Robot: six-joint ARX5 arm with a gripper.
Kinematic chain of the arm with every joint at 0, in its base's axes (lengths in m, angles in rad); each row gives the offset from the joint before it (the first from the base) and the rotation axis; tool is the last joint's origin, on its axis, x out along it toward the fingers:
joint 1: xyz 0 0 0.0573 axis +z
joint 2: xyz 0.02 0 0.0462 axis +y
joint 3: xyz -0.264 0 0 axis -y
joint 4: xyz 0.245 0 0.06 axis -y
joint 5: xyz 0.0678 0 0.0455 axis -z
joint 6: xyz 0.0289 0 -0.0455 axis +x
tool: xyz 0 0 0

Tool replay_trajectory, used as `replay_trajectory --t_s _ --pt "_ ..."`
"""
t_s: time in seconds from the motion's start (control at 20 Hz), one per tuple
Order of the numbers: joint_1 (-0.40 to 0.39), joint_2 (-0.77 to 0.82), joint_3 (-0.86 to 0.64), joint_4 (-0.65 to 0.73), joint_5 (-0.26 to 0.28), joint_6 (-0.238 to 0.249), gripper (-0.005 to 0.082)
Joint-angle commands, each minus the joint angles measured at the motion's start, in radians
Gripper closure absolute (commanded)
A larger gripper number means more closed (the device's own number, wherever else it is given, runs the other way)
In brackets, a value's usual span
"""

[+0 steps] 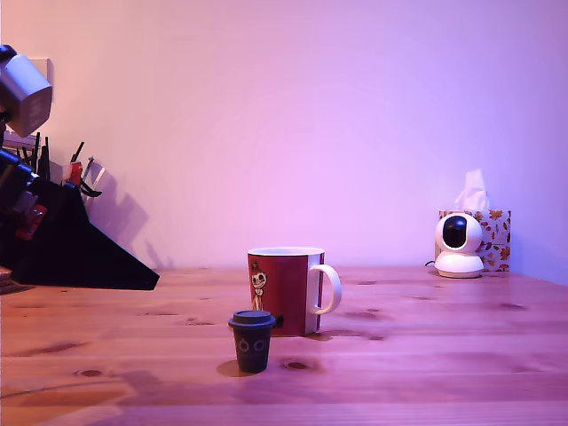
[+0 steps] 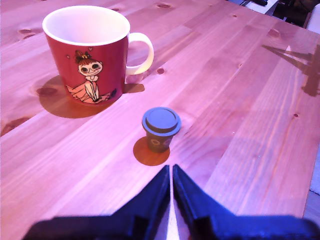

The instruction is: Pick up the coffee capsules on the table and drop them inside the coffee cup

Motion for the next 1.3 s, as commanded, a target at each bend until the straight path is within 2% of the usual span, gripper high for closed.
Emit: replay_trajectory --t_s 0.0,0.3,0.35,0.45,0.5,0.6,0.65,0.7,0.75,0.9,0.95,1.1,1.25 --pt "0.002 -0.01 -0.021 0.003 0.004 -0.003 0.0793" --pt "0.002 -0.01 -0.021 -0.013 0.005 -0.003 0.0792" --pt "0.002 -0.009 -0.021 -0.02 0.005 -0.003 0.0764" --pt "0.002 -0.009 -0.021 -0.032 0.003 -0.003 0.0635" --pt "0.002 -0.009 -0.021 -0.039 -0.007 -0.001 0.0537" --pt "0.002 -0.009 -0.021 -0.038 -0.06 0.005 0.0278" --pt "0.002 -0.009 -0.021 -0.038 -0.099 0.006 0.0204" --pt "0.002 -0.009 -0.021 -0.04 -0.122 0.009 0.0182" --pt "0.002 -0.009 -0.021 -0.041 -0.139 0.034 0.0182" --pt "0.0 -0.009 -0.021 -0.038 -0.138 0.072 0.0182" --pt "-0.003 -0.008 -0.021 -0.038 -0.127 0.086 0.0182" --pt "-0.005 -0.008 -0.021 -0.038 -0.045 0.156 0.0183" --pt "-0.005 0.0 -0.021 -0.034 -0.03 0.155 0.0183"
